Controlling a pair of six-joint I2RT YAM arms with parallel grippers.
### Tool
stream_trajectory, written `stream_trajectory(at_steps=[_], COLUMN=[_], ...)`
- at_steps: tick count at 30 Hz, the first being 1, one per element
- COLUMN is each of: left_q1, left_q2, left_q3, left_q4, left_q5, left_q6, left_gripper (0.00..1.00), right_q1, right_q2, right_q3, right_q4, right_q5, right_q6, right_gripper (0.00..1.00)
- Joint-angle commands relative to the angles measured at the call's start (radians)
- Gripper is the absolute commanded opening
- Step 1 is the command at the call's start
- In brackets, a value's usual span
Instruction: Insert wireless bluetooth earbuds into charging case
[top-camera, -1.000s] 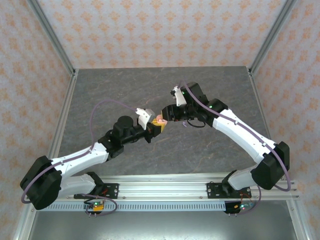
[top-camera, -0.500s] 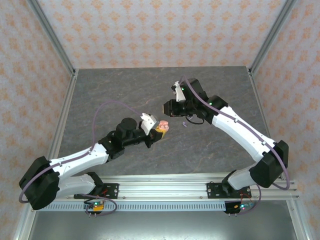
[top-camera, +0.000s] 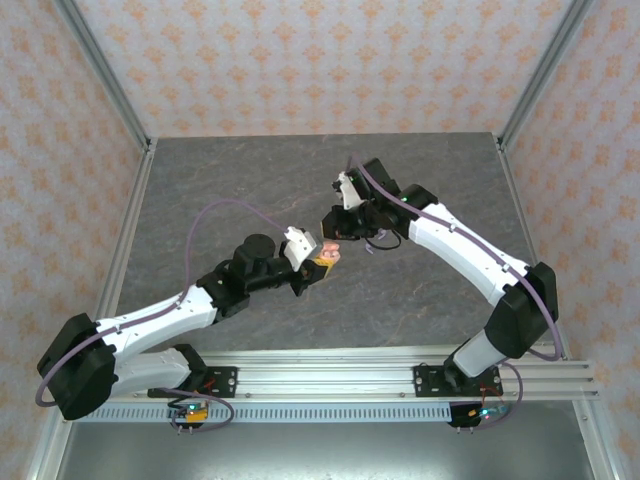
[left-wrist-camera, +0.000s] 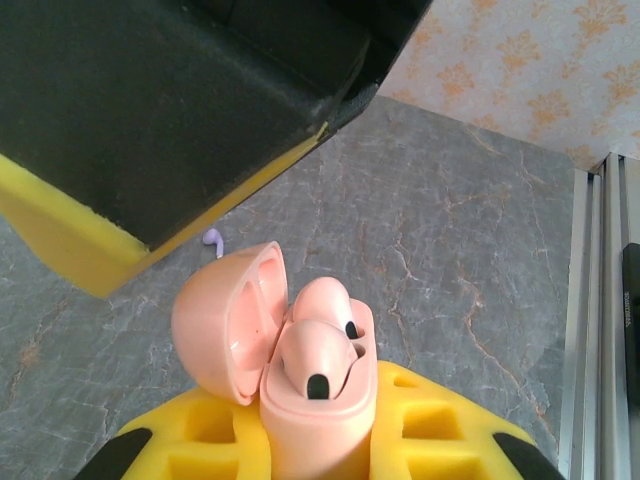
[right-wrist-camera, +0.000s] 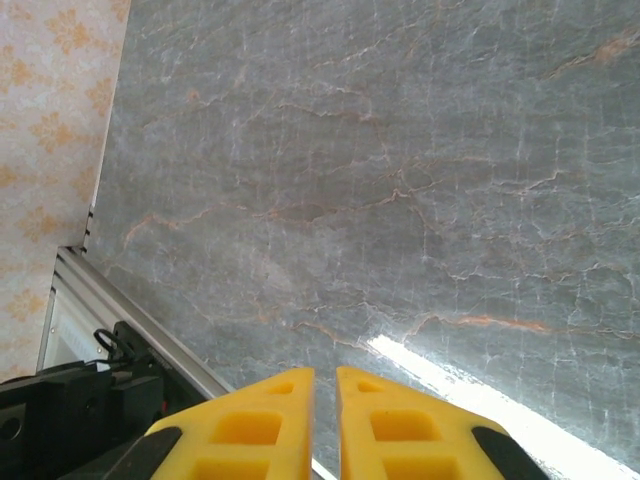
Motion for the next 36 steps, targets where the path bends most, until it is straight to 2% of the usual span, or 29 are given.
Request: stream_trajectory(at_steps=[1,11,25,29,34,36], left_q1=[-0.006,-0.005,0.014,0.016,0.029,0.043], left_q2=[-0.012,0.023,0.05,0.052,0.059,0.069], left_q3=[0.031,0.043,0.065,0.064,0.055,0.054], left_q4=[-0.001,0.008,-0.009,-0.016,-0.02,-0.019], left_q5=[-0.026,-0.101,-0.124,-0.137,-0.208,-0.22], left_q6=[0.01,-0.05,-0.133,-0.139,-0.194,-0.235], left_gripper=[0.07,0.07,0.08,0.08,0.08,0.09], right_q1=[0.009,0.029,0.029,0.029,0.022,0.0], right_q2=[0.01,0.025,0.004,-0.003,-0.045,-0.08], right_q3=[0.029,0.025,0.012,0.011,-0.006,-0.031], right_q4=[-0.043,-0.092,-0.101,-0.092,-0.062,-0.043], right_q5=[-0.052,-0.086,-0.009,0.043,0.2,0.255], right_q6=[-0.029,-0.074,-0.075,-0.057,-0.001,0.031], right_gripper=[0.15,0.15,0.16,0.25,0.38,0.39])
